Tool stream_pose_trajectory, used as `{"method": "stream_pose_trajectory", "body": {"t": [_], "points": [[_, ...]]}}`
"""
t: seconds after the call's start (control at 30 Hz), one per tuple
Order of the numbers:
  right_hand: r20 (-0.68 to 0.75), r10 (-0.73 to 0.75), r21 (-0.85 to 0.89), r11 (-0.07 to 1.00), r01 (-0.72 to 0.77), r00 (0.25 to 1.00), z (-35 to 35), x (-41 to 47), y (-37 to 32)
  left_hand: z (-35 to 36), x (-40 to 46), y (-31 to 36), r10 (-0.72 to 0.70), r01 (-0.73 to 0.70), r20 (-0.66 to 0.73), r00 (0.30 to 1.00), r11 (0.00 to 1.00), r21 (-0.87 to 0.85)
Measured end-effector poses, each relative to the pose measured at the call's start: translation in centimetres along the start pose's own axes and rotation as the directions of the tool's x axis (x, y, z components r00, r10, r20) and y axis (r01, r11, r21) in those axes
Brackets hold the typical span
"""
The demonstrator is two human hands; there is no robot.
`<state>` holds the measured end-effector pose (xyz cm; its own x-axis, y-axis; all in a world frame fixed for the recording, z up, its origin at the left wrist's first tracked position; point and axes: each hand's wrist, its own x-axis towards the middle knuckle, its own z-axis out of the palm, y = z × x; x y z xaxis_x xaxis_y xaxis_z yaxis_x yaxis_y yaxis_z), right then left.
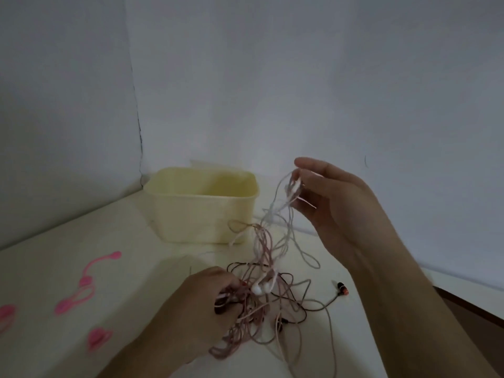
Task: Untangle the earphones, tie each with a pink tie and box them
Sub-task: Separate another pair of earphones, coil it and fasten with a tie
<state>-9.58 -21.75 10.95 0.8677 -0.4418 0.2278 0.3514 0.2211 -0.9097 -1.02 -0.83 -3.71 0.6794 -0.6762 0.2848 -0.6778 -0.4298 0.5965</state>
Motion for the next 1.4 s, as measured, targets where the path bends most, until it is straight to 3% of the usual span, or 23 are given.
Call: {"method": "stream_pose_trajectory", "body": {"t": [0.27,0.4,0.53,0.67,0.73,0.87,1.0,1.13,1.3,1.4], "points": [[0.119,-0.217,0.037,0.976,0.214,0.969,0.7,-0.5,-0.2,-0.3,0.0,0.4,0.002,-0.004,0.026,1.000,0.996,0.086],[0.178,-0.159,-0.210,0.958,0.196,0.971,1.5,-1.0,0.2,-0.6,-0.2,0.9,-0.014,0.013,0.001,1.000,0.999,0.033],[0.163,-0.122,-0.462,0.867,0.185,0.979,2.3,-1.4,1.2,-1.4,-0.6,1.9,-0.045,0.035,-0.197,0.979,0.998,-0.053],[0.207,-0.059,-0.574,0.801,0.170,0.977,2.9,-1.5,1.9,-2.7,-0.9,3.0,-0.036,-0.038,-0.495,0.868,0.990,-0.138],[0.232,-0.026,-0.589,0.792,0.162,0.972,3.4,-1.6,2.4,-3.2,-0.9,3.1,-0.091,-0.068,-0.558,0.825,0.964,-0.258],[0.308,0.018,-0.578,0.797,0.173,0.951,4.5,-2.0,3.3,-3.7,-0.4,3.3,-0.224,-0.087,-0.465,0.856,0.825,-0.558],[0.358,0.072,-0.618,0.766,0.179,0.931,5.0,-2.3,4.0,-3.8,0.0,3.6,-0.160,-0.085,-0.308,0.938,0.753,-0.652],[0.325,0.054,-0.659,0.729,0.185,0.944,4.9,-2.0,4.0,-3.9,-0.1,3.1,-0.181,-0.086,-0.292,0.939,0.699,-0.710],[0.252,0.039,-0.699,0.698,0.154,0.967,4.6,-2.0,3.5,-4.3,-0.1,3.0,-0.204,-0.076,-0.184,0.962,0.447,-0.891],[0.258,0.044,-0.787,0.589,0.183,0.965,4.8,-2.2,3.7,-4.2,-0.1,2.8,-0.149,-0.077,-0.153,0.977,0.420,-0.904]]}}
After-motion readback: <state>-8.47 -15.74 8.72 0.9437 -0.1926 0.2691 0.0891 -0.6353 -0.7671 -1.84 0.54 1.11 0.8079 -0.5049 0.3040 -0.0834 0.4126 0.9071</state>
